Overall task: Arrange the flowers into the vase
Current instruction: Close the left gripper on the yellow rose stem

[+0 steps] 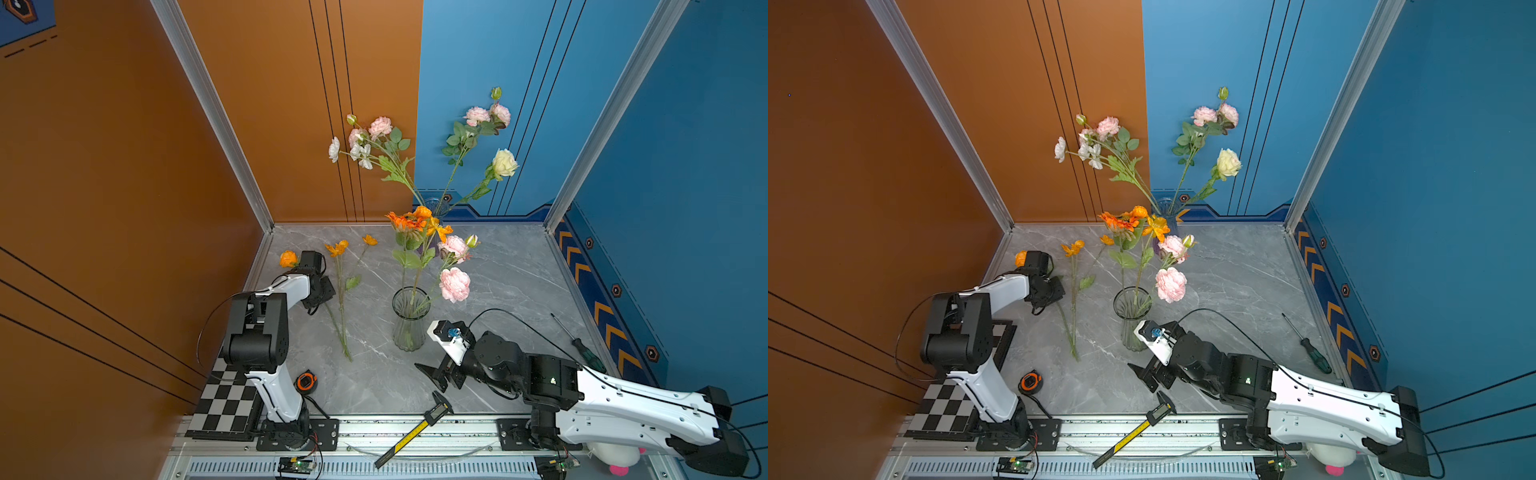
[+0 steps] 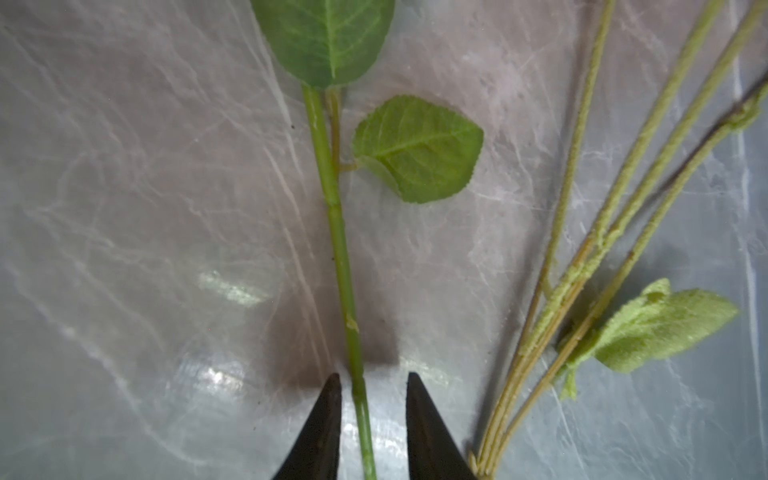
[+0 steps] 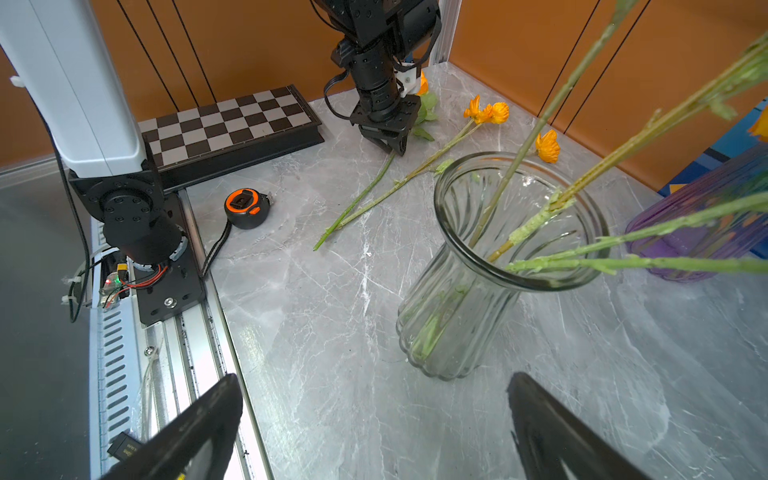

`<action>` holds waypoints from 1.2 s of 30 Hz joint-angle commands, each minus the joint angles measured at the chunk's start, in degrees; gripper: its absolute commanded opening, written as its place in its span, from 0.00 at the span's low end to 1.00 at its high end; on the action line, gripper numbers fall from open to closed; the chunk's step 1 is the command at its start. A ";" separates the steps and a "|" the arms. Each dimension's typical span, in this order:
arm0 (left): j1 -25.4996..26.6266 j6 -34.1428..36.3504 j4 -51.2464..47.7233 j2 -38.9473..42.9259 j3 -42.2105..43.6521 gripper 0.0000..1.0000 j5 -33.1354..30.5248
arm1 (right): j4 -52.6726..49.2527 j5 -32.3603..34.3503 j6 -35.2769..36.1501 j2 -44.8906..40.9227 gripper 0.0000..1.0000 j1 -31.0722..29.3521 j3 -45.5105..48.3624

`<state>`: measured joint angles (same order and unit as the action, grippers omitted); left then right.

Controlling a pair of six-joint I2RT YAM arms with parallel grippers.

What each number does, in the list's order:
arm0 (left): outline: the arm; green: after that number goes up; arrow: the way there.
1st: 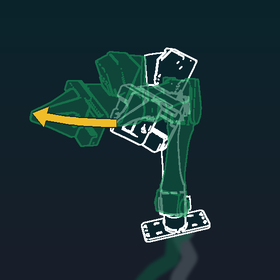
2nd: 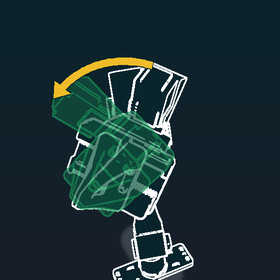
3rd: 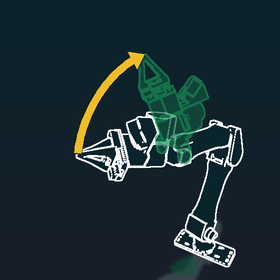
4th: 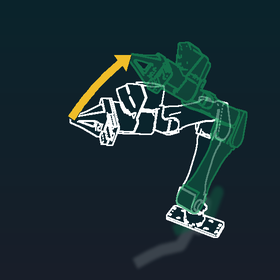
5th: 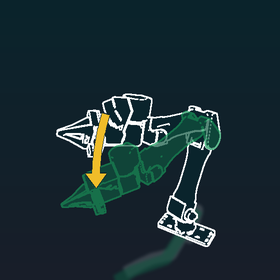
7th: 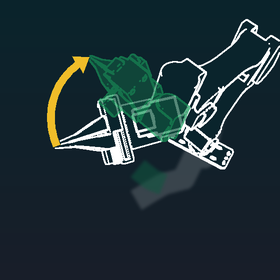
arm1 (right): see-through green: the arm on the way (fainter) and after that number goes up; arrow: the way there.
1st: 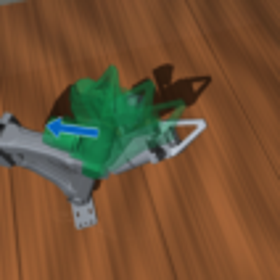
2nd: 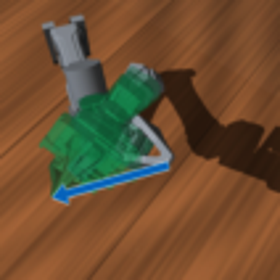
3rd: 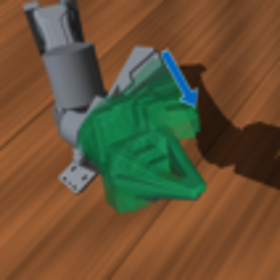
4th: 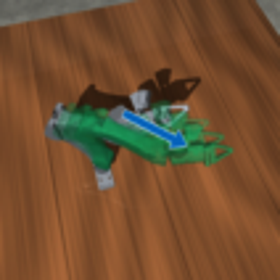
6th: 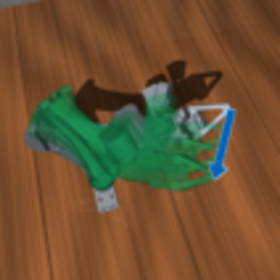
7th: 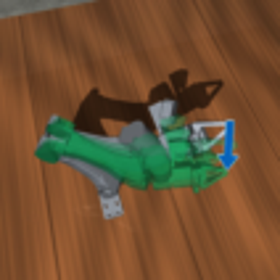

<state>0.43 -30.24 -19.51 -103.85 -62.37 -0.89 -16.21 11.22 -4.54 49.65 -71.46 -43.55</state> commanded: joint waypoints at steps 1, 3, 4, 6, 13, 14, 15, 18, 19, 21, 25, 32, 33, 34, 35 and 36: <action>0.37 0.75 -3.24 -1.58 -1.78 0.26 -2.86 | 0.96 1.24 1.06 -1.28 1.00 0.31 0.31; 0.50 0.80 -4.02 -1.92 -1.97 0.25 -3.08 | 0.96 1.05 1.27 -1.46 1.00 0.53 0.48; 0.52 0.93 -4.05 -2.05 -1.97 0.24 -3.28 | 1.05 1.00 1.35 -1.48 1.00 0.61 0.55; 0.54 1.43 -4.81 -2.74 -2.61 0.23 -3.60 | 0.92 0.90 1.46 -1.57 1.00 0.82 0.66; 0.63 2.11 -5.45 -3.90 -3.50 0.08 -1.74 | 0.61 0.55 1.37 -2.09 1.00 1.06 0.84; 0.63 2.12 -5.46 -3.77 -3.54 0.04 -1.43 | 0.58 0.54 1.29 -2.18 1.00 1.06 0.90; 0.63 2.03 -5.50 -3.44 -3.48 0.01 -1.16 | 0.56 0.49 1.23 -2.23 1.00 1.06 0.92; 0.55 1.68 -5.50 -1.06 -2.98 0.00 0.14 | 0.27 0.38 1.00 -2.27 1.00 1.06 0.86; 0.46 1.49 -5.51 0.21 -2.72 0.00 0.50 | 0.15 0.23 0.88 -2.27 1.00 1.06 0.88; 0.37 0.69 -5.45 4.60 -1.19 0.00 0.99 | 0.77 0.16 0.76 -2.01 1.00 1.14 1.34; 0.38 -0.55 -5.43 16.04 2.66 0.00 1.67 | 1.27 -0.57 1.12 -0.65 1.00 1.87 0.91; 1.95 -1.96 -2.98 38.77 8.69 0.00 1.47 | 1.22 -2.27 2.07 -1.16 1.00 4.27 0.04; 2.45 -1.95 -1.65 41.95 9.44 0.00 1.93 | 1.06 -2.80 2.00 -1.55 1.00 4.83 0.05; 3.32 -1.85 0.19 45.34 10.09 0.00 2.12 | 0.84 -3.18 1.85 -2.03 1.00 5.60 0.04; 4.43 -1.90 2.12 48.47 10.78 0.00 1.83 | 0.44 -3.64 1.73 -2.69 1.00 6.24 -0.03; 5.47 -1.89 3.78 50.95 11.18 0.00 1.40 | 0.09 -3.90 1.65 -3.36 1.00 6.77 -0.04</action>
<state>3.90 -31.57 -20.53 -58.08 -52.80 0.27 -15.88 8.97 -3.20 48.47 -65.87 -43.03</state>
